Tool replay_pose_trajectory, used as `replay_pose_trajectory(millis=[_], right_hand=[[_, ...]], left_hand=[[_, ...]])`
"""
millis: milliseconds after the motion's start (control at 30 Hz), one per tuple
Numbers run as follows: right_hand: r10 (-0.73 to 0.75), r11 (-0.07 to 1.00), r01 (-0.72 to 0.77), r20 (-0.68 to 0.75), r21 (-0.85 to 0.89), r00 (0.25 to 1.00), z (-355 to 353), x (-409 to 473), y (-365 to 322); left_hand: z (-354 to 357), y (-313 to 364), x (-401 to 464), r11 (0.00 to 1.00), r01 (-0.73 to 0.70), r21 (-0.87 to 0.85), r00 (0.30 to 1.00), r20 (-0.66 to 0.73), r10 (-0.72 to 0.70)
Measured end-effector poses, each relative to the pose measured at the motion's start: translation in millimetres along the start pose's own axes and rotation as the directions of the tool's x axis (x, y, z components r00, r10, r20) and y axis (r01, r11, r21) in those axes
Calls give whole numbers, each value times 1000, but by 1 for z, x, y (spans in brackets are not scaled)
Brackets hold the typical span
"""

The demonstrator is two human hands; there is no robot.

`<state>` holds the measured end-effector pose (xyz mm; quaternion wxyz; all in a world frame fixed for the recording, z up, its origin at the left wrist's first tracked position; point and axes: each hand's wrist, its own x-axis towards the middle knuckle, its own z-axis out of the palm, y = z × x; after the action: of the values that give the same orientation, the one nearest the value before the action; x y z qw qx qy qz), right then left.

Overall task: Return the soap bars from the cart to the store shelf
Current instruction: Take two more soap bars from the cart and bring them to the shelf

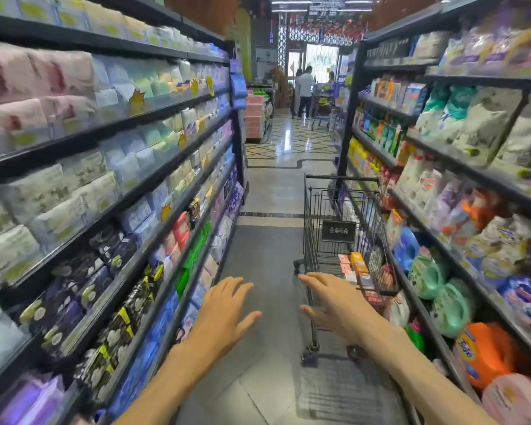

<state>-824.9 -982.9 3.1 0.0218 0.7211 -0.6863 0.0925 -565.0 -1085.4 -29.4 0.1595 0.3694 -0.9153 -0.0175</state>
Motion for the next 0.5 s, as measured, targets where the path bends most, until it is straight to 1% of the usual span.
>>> replay_pose_trajectory(millis=[167, 367, 500], right_hand=[[-25, 1000, 25, 10, 13, 1000, 15, 110, 50], [-35, 999, 35, 13, 17, 999, 21, 244, 110], [-14, 1000, 14, 66, 4, 998, 37, 318, 149]], left_hand=[[26, -59, 107, 999, 26, 20, 999, 37, -27], [36, -119, 228, 997, 55, 54, 998, 31, -57], [55, -155, 302, 998, 55, 39, 997, 57, -57]])
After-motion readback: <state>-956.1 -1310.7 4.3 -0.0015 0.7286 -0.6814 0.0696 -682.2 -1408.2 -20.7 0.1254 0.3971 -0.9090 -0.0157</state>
